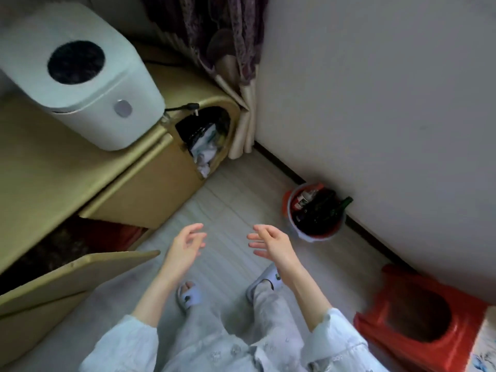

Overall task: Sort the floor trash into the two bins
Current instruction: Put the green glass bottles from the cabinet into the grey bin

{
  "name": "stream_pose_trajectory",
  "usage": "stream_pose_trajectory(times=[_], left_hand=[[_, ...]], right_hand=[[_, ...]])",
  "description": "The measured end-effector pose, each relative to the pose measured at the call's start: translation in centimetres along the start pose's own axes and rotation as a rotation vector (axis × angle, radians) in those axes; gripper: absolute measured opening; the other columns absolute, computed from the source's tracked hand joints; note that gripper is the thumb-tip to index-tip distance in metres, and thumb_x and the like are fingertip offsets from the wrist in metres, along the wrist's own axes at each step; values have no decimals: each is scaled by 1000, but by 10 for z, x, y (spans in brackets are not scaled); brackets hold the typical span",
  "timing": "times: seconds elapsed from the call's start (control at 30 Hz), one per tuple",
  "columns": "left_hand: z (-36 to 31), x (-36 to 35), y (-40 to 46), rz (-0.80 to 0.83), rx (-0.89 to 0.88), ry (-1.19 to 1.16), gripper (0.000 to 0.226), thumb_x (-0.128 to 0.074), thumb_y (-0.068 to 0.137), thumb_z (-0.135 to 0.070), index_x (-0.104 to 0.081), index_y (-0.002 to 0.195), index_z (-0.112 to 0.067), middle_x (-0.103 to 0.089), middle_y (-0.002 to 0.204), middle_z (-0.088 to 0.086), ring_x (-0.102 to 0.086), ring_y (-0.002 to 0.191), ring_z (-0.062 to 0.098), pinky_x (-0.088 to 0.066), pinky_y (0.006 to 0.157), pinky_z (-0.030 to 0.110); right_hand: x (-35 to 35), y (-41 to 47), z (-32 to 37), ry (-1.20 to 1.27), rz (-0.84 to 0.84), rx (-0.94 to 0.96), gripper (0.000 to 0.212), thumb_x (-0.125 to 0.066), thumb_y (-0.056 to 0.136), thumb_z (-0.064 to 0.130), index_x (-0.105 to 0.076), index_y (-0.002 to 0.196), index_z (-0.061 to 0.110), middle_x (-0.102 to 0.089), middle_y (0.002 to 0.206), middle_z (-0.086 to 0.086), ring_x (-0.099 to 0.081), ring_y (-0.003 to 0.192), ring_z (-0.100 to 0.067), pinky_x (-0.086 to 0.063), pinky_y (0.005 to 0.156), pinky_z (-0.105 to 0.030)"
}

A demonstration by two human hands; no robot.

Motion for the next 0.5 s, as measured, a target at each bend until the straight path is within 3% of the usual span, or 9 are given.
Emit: stream_pose_trajectory(times=[0.3,0.5], left_hand=[[54,197,-56,-279,-6,-263,28,-41,95,-3,-50,122,-3,-57,105,11,-55,74,8,-43,60,13],[85,297,-73,-530,33,-477,24,-42,97,-9,-54,117,-7,-61,104,12,-59,79,12,-47,72,24]], right_hand=[[-208,-46,24,-97,211,81,16,-46,97,20,-59,89,16,-66,90,-6,-61,74,-16,-48,70,-26],[-305,-45,50,-288,350,118,18,-46,97,20,-59,103,10,-67,93,-10,-62,77,-19,-50,71,-27]])
Point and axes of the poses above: each hand's wrist, its own y-axis towards the middle knuckle, its own x-axis out of the back of the hand, z = x × y, the point moved 4 cm from there along y, towards the middle knuckle
